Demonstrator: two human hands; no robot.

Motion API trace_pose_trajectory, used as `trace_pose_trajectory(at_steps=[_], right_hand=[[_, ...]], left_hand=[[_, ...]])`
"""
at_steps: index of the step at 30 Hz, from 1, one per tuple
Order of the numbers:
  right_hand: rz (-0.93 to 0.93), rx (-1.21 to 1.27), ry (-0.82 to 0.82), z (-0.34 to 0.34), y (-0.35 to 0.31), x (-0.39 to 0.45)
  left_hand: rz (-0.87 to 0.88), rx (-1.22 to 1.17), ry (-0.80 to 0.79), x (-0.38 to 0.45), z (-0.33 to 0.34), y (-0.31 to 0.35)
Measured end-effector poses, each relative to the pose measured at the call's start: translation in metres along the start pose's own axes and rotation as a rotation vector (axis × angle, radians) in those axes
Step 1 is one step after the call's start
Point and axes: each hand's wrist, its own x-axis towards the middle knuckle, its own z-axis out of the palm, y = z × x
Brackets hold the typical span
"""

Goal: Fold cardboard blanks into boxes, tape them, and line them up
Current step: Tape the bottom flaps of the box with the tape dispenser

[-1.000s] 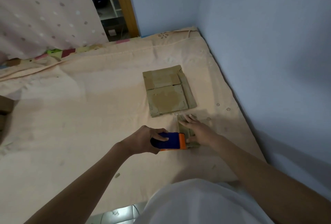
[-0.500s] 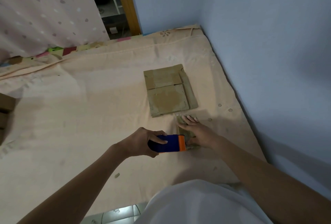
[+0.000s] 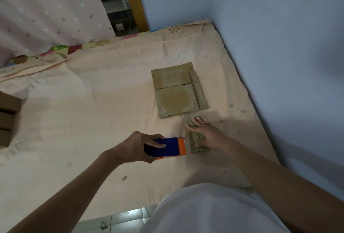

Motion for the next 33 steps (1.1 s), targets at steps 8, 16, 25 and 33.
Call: trace_pose_trajectory(at_steps=[8,16,25,33], right_hand=[[0.011,-0.004,-0.010,0.000,0.000,0.003],[0.030,-0.005,-0.007,-0.001,-0.007,0.001],[0.026,-0.077,-0.037,-0.005,-0.013,0.001],[-0.025,-0.051,0.036,-0.005,-0.012,0.000]], left_hand=[[0.059,0.169,-0.029,-0.005,-0.005,0.004],[0.104,0.438,-0.109,0.025,0.005,0.016],[-0.012,0.602,-0.253,0.066,0.008,0.032],[-0.158,0.622,0.027,0.055,-0.005,-0.015]])
